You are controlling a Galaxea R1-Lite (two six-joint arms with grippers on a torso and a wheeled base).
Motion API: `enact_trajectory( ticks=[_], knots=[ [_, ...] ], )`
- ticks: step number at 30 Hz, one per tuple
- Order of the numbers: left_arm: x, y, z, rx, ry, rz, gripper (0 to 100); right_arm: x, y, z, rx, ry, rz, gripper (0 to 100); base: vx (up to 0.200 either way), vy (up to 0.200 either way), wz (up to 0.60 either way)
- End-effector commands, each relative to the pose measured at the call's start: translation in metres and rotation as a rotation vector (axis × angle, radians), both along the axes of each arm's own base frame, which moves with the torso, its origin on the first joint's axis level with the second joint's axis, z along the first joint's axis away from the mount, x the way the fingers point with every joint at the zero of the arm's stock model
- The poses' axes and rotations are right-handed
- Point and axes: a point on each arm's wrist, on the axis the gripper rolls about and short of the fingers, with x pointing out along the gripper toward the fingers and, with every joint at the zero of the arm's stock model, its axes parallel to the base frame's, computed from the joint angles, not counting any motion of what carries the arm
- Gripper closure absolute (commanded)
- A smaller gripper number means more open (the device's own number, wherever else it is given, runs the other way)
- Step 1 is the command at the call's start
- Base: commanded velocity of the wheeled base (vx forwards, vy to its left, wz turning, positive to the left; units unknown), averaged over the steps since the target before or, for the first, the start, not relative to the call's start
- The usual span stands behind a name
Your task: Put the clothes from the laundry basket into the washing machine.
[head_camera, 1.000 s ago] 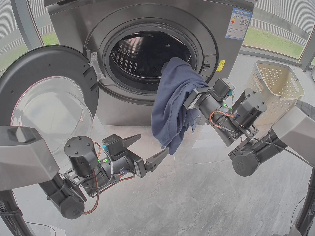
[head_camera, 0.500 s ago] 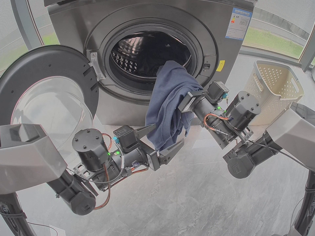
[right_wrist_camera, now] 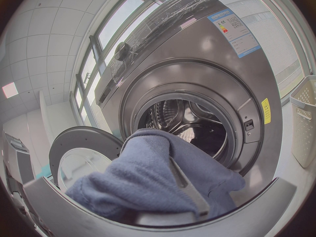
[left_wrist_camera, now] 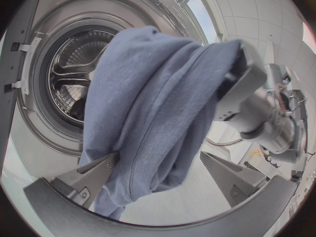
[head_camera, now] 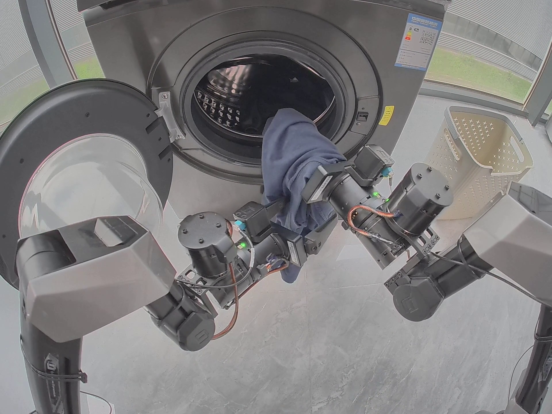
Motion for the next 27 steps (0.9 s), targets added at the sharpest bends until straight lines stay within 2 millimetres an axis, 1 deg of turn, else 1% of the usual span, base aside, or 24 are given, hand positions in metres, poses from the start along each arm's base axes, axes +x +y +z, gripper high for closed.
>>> enact_trajectory(
  ticks=[1,8,16,17,24,27],
  knots=[
    [0.022,-0.003,-0.019,-0.001,0.01,0.051,0,-0.006,0.006,0.002,0.007,0.001,0.01,100,0.0,0.0,0.0],
    [0.037,-0.004,-0.02,-0.032,-0.009,0.124,0,-0.011,0.009,0.002,0.01,0.007,0.013,100,0.0,0.0,0.0],
    [0.038,-0.005,-0.02,-0.038,-0.014,0.13,0,-0.012,0.009,0.001,0.01,0.009,0.013,100,0.0,0.0,0.0],
    [0.038,-0.005,-0.02,-0.038,-0.014,0.13,100,-0.012,0.01,0.001,0.009,0.01,0.014,100,0.0,0.0,0.0],
    [0.039,-0.005,-0.021,-0.043,-0.018,0.133,100,-0.014,0.009,0.002,0.016,0.014,0.018,100,0.0,0.0,0.0],
    [0.042,0.001,-0.018,-0.049,-0.025,0.151,100,-0.017,0.006,0.007,0.024,0.008,0.018,100,0.0,0.0,0.0]
  ],
)
